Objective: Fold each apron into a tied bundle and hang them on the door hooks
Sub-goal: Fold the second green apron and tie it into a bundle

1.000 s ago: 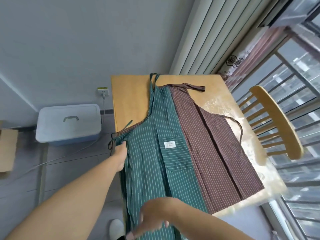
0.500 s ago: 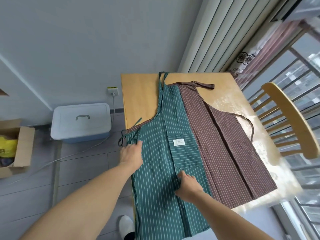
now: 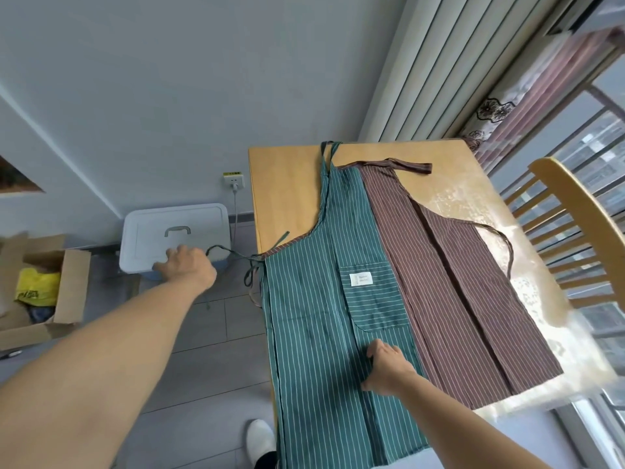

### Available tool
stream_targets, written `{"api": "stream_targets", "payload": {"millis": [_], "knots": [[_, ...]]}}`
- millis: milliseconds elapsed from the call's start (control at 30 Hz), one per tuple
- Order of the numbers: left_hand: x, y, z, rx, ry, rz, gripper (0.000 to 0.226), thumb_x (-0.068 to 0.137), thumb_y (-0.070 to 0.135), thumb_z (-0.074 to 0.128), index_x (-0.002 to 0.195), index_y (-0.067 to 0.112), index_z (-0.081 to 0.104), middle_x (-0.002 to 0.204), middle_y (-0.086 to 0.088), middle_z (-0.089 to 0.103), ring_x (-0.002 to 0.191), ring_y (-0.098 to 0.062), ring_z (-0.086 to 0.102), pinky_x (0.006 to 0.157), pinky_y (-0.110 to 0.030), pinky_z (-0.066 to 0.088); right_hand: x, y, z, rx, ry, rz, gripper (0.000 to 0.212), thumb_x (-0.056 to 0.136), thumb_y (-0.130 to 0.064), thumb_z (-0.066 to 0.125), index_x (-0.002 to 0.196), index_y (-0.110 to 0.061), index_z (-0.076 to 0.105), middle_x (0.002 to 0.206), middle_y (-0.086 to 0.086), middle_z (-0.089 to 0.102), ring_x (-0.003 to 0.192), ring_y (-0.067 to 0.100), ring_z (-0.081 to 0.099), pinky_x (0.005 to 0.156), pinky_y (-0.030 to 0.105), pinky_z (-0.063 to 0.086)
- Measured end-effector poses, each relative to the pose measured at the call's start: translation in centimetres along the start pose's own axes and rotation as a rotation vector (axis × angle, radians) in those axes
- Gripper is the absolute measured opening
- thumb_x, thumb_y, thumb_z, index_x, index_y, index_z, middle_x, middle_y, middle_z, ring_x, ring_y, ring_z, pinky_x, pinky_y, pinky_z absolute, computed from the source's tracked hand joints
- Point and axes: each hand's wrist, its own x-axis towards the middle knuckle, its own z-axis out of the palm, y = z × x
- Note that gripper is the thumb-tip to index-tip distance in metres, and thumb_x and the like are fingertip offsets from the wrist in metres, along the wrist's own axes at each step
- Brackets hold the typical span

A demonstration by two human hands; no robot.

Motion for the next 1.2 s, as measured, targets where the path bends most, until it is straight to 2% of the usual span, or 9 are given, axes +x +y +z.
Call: {"api": "stream_targets", "payload": {"millis": [200,300,433,567,700,833,967,1100,1200], "knots": [[-4.8,2.9,4.6,-0.384,0.046,0.216,0.020,0.096,0.035,0.058,0.089,0.019,0.069,0.098,-0.002,0.070,0.090,-0.021,0.061,0.077,-0.032,0.046,-0.7,-0.1,-0.8,0.063,0.017,0.008,0.056,0.085,-0.039,0.080,0.128,-0.023,0.047,0.117,-0.008,0.052,0.111,0.013,0.051,0.092,0.028,0.049],[-9.6,6.6,7.4,-0.632,-0.194,0.280,0.034,0.094,0.043,0.063,0.073,0.017,0.061,0.069,0.002,0.064,0.064,-0.017,0.058,0.069,-0.025,0.039,-1.0,1.0,-0.6,0.163,0.091,0.022,0.050,0.085,-0.040,0.079,0.125,-0.025,0.053,0.115,-0.007,0.055,0.095,0.011,0.059,0.082,0.028,0.058],[-13.4,8.2,10.5,-0.574,-0.319,0.203,0.040,0.090,0.049,0.069,0.072,0.016,0.054,0.061,0.004,0.057,0.053,-0.016,0.055,0.063,-0.034,0.057,-2.5,4.4,0.3,0.233,0.267,0.144,0.048,0.090,-0.039,0.074,0.131,-0.024,0.054,0.129,-0.003,0.058,0.114,0.015,0.055,0.095,0.037,0.056],[-15.3,7.4,11.8,-0.618,-0.258,0.074,0.044,0.086,0.048,0.074,0.103,0.018,0.045,0.084,0.003,0.060,0.060,-0.016,0.056,0.048,-0.027,0.038,-4.3,7.4,1.6,0.413,0.290,0.319,0.073,0.082,-0.047,0.080,0.136,-0.016,0.043,0.134,0.005,0.054,0.118,0.024,0.056,0.097,0.046,0.053],[-16.1,7.2,12.5,-0.607,-0.217,0.022,0.044,0.087,0.047,0.073,0.102,0.020,0.041,0.092,-0.001,0.063,0.071,-0.021,0.061,0.052,-0.027,0.039,-5.2,8.6,1.6,0.446,0.117,0.275,0.082,0.084,-0.047,0.079,0.147,-0.011,0.041,0.098,-0.003,0.066,0.073,0.009,0.063,0.061,0.024,0.052],[-16.8,7.5,12.9,-0.515,-0.296,0.023,0.041,0.095,0.043,0.066,0.070,0.014,0.051,0.061,-0.001,0.054,0.057,-0.023,0.056,0.059,-0.032,0.049,-5.6,9.7,1.2,0.486,0.051,0.201,0.078,0.087,-0.042,0.077,0.149,-0.009,0.042,0.088,-0.007,0.063,0.066,0.005,0.060,0.047,0.015,0.042],[-17.8,7.2,12.5,-0.637,-0.274,-0.002,0.035,0.101,0.023,0.048,0.129,0.003,0.055,0.082,-0.003,0.059,0.076,-0.027,0.065,0.070,-0.035,0.052,-5.8,10.6,1.6,0.526,-0.015,0.169,0.059,0.093,-0.039,0.071,0.139,-0.008,0.051,0.093,-0.002,0.065,0.074,0.010,0.065,0.055,0.020,0.051],[-19.4,6.9,11.7,-0.686,-0.272,-0.103,0.042,0.104,0.027,0.046,0.138,0.004,0.049,0.104,-0.013,0.067,0.076,-0.030,0.067,0.065,-0.037,0.060,-5.2,11.6,2.5,0.608,-0.012,0.144,0.050,0.096,-0.034,0.069,0.136,-0.009,0.052,0.115,0.007,0.068,0.100,0.023,0.069,0.087,0.039,0.060],[-20.8,6.9,12.9,-0.737,-0.367,-0.166,0.037,0.101,0.026,0.058,0.127,0.001,0.052,0.097,-0.010,0.061,0.083,-0.029,0.064,0.069,-0.040,0.062,-5.2,11.8,2.8,0.710,-0.079,0.147,0.056,0.094,-0.023,0.071,0.143,-0.011,0.045,0.128,0.012,0.061,0.106,0.030,0.066,0.070,0.040,0.064]]}}
